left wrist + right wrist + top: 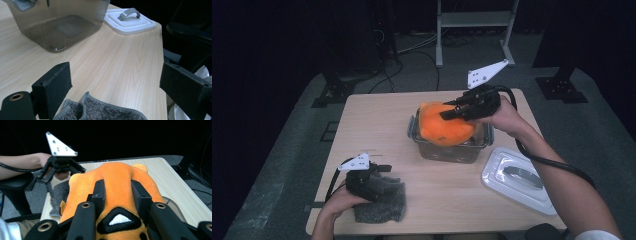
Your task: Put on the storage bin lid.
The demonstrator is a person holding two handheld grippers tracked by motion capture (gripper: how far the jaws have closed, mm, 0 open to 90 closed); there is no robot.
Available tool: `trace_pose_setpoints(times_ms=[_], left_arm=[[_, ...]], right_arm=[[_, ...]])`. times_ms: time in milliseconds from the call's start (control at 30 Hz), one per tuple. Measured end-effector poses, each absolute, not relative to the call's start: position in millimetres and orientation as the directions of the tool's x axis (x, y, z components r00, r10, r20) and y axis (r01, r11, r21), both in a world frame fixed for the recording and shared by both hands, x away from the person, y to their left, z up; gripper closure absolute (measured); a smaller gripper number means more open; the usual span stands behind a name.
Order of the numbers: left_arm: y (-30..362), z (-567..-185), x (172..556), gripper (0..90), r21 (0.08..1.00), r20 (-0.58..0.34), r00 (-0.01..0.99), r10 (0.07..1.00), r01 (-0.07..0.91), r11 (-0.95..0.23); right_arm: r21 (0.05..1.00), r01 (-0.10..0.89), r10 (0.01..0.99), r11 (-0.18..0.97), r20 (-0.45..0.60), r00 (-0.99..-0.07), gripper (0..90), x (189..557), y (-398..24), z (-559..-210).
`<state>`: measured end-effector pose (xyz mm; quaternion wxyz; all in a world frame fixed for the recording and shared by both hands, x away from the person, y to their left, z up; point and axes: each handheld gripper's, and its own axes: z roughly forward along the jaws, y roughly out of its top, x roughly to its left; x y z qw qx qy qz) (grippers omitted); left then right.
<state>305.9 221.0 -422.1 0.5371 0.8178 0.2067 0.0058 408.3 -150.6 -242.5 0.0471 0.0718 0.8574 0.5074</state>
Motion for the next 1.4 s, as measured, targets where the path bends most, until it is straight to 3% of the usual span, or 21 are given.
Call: trace_pose_setpoints(times_ms=[667,1400], left_arm=[[218.8,-425.0,306.5,8.9,0.873,-0.208,0.918,0.336,0.330,-0.360],[217.8,-425.7,305.6,8.9,0.870,-0.211,0.918,0.336,0.333,-0.364]], right_arm=[[0.856,0.125,0.227,0.501,0.009,-0.974,68.0,450.2,-150.9,-268.6],[0.841,0.175,0.267,0.511,0.038,-0.963,67.9,470.0,-149.8,-294.4]])
